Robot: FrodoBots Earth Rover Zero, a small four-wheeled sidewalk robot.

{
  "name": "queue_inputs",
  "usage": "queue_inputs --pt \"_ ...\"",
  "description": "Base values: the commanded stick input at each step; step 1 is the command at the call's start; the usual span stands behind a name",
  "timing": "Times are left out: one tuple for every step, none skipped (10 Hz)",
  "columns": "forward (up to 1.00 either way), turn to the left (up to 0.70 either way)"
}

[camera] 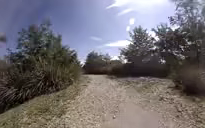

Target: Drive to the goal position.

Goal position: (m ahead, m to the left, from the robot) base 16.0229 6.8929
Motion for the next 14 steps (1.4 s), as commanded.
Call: queue_inputs --pt "0.70 0.00" --pt "0.70 0.00" --pt "0.70 0.00" --pt "0.70 0.00" --pt "0.70 0.00" --pt "0.70 0.00" --pt "0.70 0.00" --pt "0.70 0.00" --pt "0.70 0.00" --pt "0.70 0.00" --pt "0.70 0.00" --pt "0.70 0.00" --pt "0.70 0.00" --pt "0.70 0.00"
